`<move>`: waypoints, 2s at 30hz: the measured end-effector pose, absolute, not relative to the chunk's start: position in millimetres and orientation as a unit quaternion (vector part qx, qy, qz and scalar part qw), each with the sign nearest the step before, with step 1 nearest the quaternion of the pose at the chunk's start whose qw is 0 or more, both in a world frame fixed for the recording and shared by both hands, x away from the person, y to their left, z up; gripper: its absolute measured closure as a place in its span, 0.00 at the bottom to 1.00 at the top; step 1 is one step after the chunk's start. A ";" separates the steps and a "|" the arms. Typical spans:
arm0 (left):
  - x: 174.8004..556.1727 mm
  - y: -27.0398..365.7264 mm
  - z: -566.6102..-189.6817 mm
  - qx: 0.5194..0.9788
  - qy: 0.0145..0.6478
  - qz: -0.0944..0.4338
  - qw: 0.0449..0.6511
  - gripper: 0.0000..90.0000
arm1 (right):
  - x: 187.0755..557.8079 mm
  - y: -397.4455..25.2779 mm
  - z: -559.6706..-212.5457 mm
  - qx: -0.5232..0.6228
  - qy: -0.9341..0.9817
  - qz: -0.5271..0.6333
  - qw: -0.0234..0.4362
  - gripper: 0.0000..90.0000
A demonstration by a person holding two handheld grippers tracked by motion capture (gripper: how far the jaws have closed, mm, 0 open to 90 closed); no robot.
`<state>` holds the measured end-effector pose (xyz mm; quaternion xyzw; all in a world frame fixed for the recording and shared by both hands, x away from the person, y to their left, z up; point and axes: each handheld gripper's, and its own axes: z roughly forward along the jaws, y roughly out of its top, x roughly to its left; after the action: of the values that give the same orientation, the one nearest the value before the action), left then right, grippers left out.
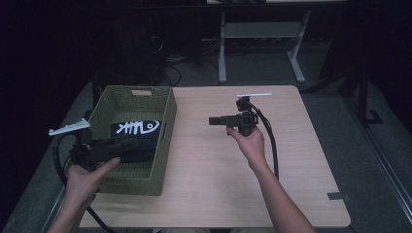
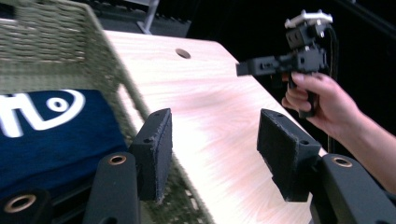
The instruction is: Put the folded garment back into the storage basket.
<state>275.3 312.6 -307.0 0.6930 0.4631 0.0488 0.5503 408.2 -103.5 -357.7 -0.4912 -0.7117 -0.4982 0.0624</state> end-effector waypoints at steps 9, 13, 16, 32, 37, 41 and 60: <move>275.8 261.2 -314.8 0.707 0.435 0.030 0.556 0.48 | 400.7 -124.6 -362.9 -0.502 -0.703 -0.501 0.060 0.36; 278.3 245.9 -317.2 0.713 0.428 0.025 0.555 0.47 | 397.9 -132.6 -365.0 -0.506 -0.699 -0.502 0.058 0.36; 281.6 229.9 -320.2 0.714 0.421 0.019 0.559 0.47 | 394.6 -143.6 -370.1 -0.513 -0.696 -0.500 0.058 0.36; 294.6 179.6 -332.9 0.722 0.408 -0.002 0.559 0.44 | 382.5 -175.1 -381.2 -0.532 -0.681 -0.501 0.055 0.36; 298.5 169.6 -338.7 0.721 0.411 -0.001 0.558 0.43 | 379.4 -182.3 -384.0 -0.536 -0.678 -0.499 0.053 0.35; 301.0 160.4 -345.0 0.722 0.411 -0.005 0.556 0.42 | 375.9 -191.6 -388.2 -0.542 -0.675 -0.498 0.053 0.35; 313.6 131.0 -376.8 0.728 0.421 -0.022 0.541 0.40 | 348.7 -241.3 -417.1 -0.582 -0.647 -0.489 0.052 0.33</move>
<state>313.6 131.0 -376.8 0.7279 0.4209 -0.0215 0.5408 348.7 -241.3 -417.1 -0.5822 -0.6473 -0.4892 0.0519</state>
